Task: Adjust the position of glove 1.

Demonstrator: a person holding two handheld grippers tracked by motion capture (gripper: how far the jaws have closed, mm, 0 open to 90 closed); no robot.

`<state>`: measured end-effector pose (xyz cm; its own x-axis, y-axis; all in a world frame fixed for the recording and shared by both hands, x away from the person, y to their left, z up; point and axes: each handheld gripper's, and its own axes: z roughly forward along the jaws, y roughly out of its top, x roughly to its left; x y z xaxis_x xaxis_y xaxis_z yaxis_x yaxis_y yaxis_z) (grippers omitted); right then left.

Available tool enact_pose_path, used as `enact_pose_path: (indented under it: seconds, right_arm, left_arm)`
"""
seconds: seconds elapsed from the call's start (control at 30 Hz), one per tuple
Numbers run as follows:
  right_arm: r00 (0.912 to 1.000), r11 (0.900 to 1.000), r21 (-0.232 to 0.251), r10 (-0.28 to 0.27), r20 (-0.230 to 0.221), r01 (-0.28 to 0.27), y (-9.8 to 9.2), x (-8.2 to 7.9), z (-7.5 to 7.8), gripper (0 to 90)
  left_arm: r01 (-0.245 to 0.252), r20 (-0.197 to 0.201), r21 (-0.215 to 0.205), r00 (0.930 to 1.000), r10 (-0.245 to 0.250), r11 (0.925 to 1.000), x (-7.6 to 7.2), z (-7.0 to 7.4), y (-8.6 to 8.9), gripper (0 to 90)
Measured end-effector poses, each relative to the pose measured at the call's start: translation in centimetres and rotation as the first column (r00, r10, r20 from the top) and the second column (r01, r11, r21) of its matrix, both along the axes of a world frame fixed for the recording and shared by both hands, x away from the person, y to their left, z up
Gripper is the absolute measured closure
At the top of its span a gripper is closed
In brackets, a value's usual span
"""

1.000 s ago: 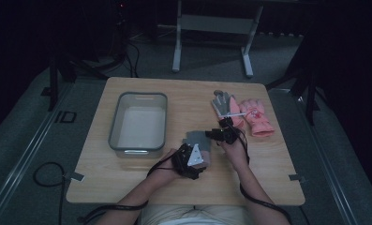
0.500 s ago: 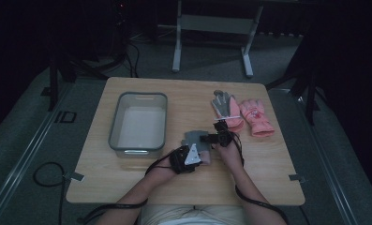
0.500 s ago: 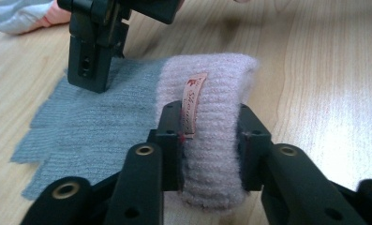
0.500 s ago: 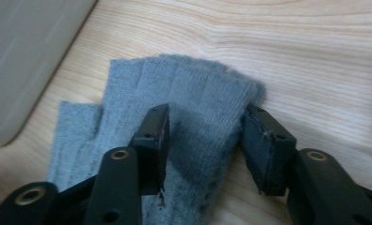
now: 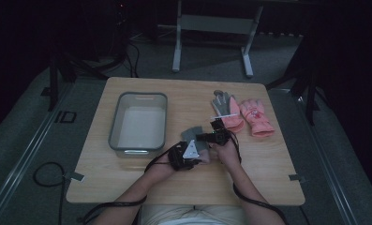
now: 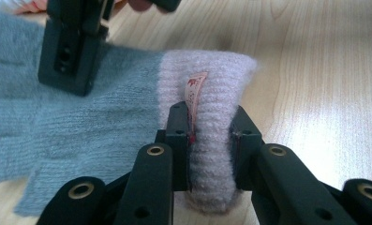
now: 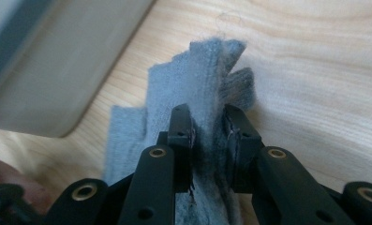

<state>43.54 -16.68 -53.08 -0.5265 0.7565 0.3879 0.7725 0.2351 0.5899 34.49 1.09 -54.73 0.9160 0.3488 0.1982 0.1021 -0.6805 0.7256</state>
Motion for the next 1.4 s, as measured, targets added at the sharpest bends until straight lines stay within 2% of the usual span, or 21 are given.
enact_pose_path:
  seconds: [0.17, 0.27, 0.33, 0.4, 0.63, 0.67, 0.7, 0.83, 0.9, 1.03, 1.17, 1.4]
  right_arm:
    - [0.999, 1.0, -0.009, 0.001, 0.046, 0.0, -0.1, -0.5, 1.7, 75.4]
    - [0.9977, 1.0, 0.009, 0.001, 0.068, -0.001, -0.4, -0.7, 2.8, 75.6]
    - [0.9967, 1.0, 0.024, 0.003, 0.081, -0.005, -0.5, -0.9, 3.7, 75.7]
    - [0.9959, 0.999, 0.041, 0.006, 0.09, -0.01, -0.7, -1.0, 4.5, 75.6]
    - [0.9896, 0.999, 0.04, 0.01, 0.143, -0.016, -0.7, -1.1, 6.8, 75.7]
    - [0.9896, 0.999, 0.04, 0.01, 0.143, -0.016, -0.7, -1.1, 6.8, 75.7]
    - [0.9889, 0.999, 0.042, 0.011, 0.148, -0.017, -0.6, -1.0, 7.1, 75.7]
    - [0.9842, 0.999, 0.046, 0.016, 0.176, -0.025, 0.0, -0.7, 8.5, 75.7]
    - [0.9828, 0.998, 0.05, 0.018, 0.184, -0.028, 0.2, -0.5, 9.0, 75.7]
    - [0.9799, 0.998, 0.048, 0.026, 0.198, -0.036, 1.0, -0.3, 9.7, 75.8]
    - [0.9774, 0.998, 0.045, 0.042, 0.207, -0.052, 2.1, 0.0, 10.3, 75.8]
    - [0.9739, 0.997, 0.04, 0.06, 0.219, -0.07, 4.1, 0.4, 10.9, 75.8]
  left_arm:
    - [0.004, 0.014, -0.007, 0.9999, -0.004, 1.0, -0.1, 1.6, -0.1, 74.5]
    - [0.011, 0.029, -0.008, 0.9995, -0.011, 0.9999, -0.1, 2.7, 0.0, 74.4]
    - [0.015, 0.049, 0.0, 0.9987, -0.015, 0.9999, -0.3, 3.6, -0.1, 74.4]
    - [0.021, 0.074, 0.024, 0.997, -0.023, 0.9995, -0.5, 4.6, -0.2, 74.3]
    - [0.047, 0.069, 0.01, 0.9965, -0.047, 0.9989, 0.2, 7.3, 0.8, 74.3]
    - [0.047, 0.069, 0.01, 0.9965, -0.047, 0.9989, 0.2, 7.3, 0.8, 74.3]
    - [0.056, 0.065, 0.002, 0.9963, -0.056, 0.9984, 0.5, 8.1, 1.3, 74.3]
    - [0.068, 0.057, -0.002, 0.9961, -0.067, 0.9977, 1.1, 9.3, 2.3, 74.2]
    - [0.063, 0.051, -0.01, 0.9968, -0.062, 0.998, 1.4, 9.8, 2.8, 74.2]
    - [0.068, 0.071, 0.013, 0.9951, -0.069, 0.9976, 1.6, 10.6, 3.6, 74.2]
    - [0.069, 0.073, 0.006, 0.9949, -0.069, 0.9976, 1.8, 10.9, 4.5, 74.2]
    - [0.058, 0.083, 0.027, 0.9948, -0.06, 0.998, 2.0, 11.5, 6.3, 74.2]
